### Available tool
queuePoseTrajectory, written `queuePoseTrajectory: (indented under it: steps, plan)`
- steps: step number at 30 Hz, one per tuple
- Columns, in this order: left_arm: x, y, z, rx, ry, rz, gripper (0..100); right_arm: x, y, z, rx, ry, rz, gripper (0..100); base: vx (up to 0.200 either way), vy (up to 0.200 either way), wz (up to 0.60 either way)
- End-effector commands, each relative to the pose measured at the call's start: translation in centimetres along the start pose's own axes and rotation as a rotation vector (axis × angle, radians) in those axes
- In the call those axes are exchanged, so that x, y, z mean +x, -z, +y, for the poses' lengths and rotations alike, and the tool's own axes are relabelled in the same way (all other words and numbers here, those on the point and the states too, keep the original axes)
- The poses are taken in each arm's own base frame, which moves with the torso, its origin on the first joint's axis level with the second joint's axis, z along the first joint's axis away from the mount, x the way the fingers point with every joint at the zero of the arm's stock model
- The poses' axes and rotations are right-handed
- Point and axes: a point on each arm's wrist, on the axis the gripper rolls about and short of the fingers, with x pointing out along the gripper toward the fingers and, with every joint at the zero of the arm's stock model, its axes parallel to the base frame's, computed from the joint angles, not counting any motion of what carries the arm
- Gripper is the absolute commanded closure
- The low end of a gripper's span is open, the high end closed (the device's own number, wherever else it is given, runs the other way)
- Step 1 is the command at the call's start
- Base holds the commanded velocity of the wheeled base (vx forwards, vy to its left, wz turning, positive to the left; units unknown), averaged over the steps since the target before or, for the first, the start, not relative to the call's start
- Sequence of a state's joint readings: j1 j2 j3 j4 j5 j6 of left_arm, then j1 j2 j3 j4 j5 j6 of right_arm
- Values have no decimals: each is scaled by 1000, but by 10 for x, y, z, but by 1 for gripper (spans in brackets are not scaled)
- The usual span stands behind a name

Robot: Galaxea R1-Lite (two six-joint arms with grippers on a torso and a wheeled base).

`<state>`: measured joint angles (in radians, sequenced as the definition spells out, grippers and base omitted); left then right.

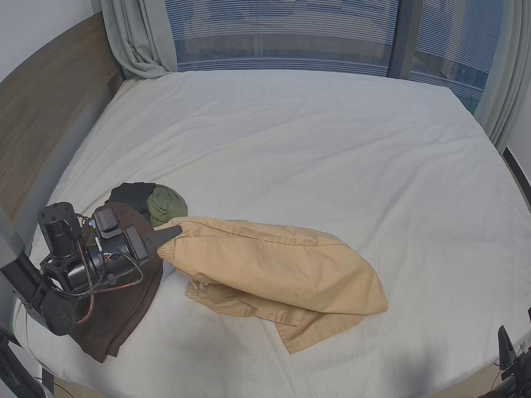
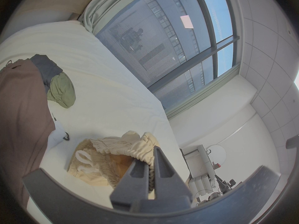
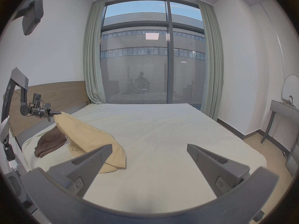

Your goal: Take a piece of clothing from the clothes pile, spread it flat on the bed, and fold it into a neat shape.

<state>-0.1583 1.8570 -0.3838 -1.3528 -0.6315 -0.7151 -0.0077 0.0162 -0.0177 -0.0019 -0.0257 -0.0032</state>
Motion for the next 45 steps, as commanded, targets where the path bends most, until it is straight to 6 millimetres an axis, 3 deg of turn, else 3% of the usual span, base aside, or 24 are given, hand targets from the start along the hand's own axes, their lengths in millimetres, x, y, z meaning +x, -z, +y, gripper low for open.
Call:
queuePoseTrajectory:
  steps: [1, 5, 32, 34, 35, 37, 44, 45]
  plan:
    - [-1, 17, 25, -30, -40, 21, 100, 0, 5, 0, -8, -1, 2, 0, 0, 0, 0]
    - [-2, 26, 31, -28, -40, 22, 100, 0, 5, 0, -8, 0, 2, 0, 0, 0, 0]
    - [-1, 22, 28, -16, -27, 11, 100, 0, 4, 0, 34, 14, -11, 0, 0, 0, 0]
    - [-1, 22, 28, -17, -28, 12, 100, -1, -2, 0, 45, 13, -57, 0, 0, 0, 0]
    - [-2, 23, 28, -17, -30, 12, 100, -6, -31, 0, 66, 17, -223, 0, 0, 0, 0]
    - [-1, 21, 28, -14, -27, 9, 100, 0, -59, 0, 70, 23, -267, 0, 0, 0, 0]
    - [-1, 21, 27, -11, -24, 7, 100, 28, -91, 1, 165, -98, -144, 0, 0, 0, 0]
    - [-1, 20, 27, -9, -22, 5, 100, 39, -107, 4, 237, -182, -111, 0, 0, 0, 0]
